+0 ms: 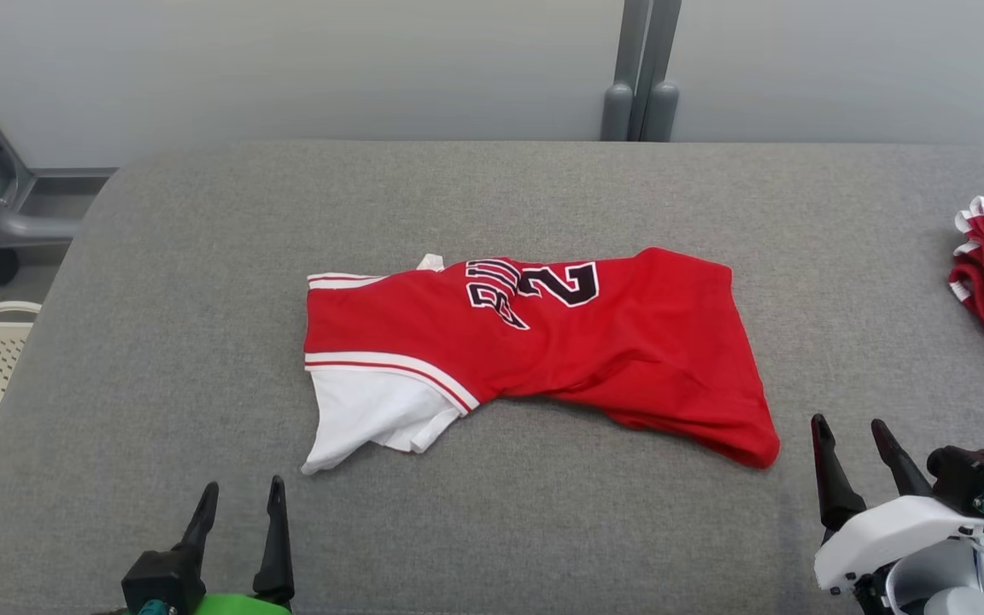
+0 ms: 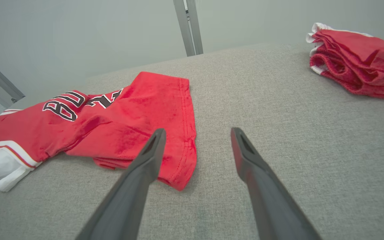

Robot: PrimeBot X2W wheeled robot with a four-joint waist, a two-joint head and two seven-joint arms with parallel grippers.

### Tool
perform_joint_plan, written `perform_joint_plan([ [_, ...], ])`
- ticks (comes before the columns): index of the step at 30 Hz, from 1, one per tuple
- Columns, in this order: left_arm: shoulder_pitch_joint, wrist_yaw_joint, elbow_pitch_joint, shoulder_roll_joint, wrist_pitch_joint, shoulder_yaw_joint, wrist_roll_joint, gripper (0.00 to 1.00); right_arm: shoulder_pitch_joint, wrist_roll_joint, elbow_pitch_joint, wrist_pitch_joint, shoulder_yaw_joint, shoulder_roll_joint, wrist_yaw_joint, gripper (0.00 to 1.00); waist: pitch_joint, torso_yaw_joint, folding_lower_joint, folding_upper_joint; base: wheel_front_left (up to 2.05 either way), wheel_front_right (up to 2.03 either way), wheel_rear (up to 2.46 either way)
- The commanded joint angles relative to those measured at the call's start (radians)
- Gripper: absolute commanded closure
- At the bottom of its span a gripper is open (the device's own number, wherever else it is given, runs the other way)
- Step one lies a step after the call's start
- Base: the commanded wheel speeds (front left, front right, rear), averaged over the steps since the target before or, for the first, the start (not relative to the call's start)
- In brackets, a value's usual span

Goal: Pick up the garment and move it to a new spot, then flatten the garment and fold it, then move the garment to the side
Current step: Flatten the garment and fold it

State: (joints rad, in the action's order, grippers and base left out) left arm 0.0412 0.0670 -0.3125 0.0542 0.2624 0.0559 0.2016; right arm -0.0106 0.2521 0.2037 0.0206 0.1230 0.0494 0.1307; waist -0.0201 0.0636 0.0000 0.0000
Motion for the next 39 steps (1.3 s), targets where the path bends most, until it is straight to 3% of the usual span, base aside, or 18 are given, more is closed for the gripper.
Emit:
perform_joint_plan([
  [1, 0.017, -0.005, -0.002, 0.008, 0.004, -0.006, 0.007, 0.00, 0.015, -0.007, 0.004, 0.028, -0.002, 0.002, 0.000, 0.00, 0.021, -0.014, 0.0000, 0.0000, 0.00, 0.00, 0.00],
  [12, 0.049, -0.016, 0.037, 0.029, 0.004, -0.028, 0.016, 0.00, 0.037, -0.077, 0.032, 0.195, -0.108, 0.002, 0.000, 0.00, 0.048, -0.053, 0.0000, 0.0000, 0.00, 0.00, 0.00],
  [33, 0.085, -0.023, 0.064, 0.042, 0.000, -0.012, 0.010, 0.00, 0.020, -0.104, 0.079, 0.220, -0.126, 0.002, 0.000, 0.00, 0.040, -0.055, 0.0000, 0.0000, 0.00, 0.00, 0.00],
  [39, 0.069, -0.003, 0.038, 0.051, 0.000, -0.002, 0.024, 0.00, 0.011, -0.099, 0.080, 0.217, -0.125, 0.002, 0.000, 0.00, 0.034, -0.052, 0.0000, 0.0000, 0.00, 0.00, 0.00],
])
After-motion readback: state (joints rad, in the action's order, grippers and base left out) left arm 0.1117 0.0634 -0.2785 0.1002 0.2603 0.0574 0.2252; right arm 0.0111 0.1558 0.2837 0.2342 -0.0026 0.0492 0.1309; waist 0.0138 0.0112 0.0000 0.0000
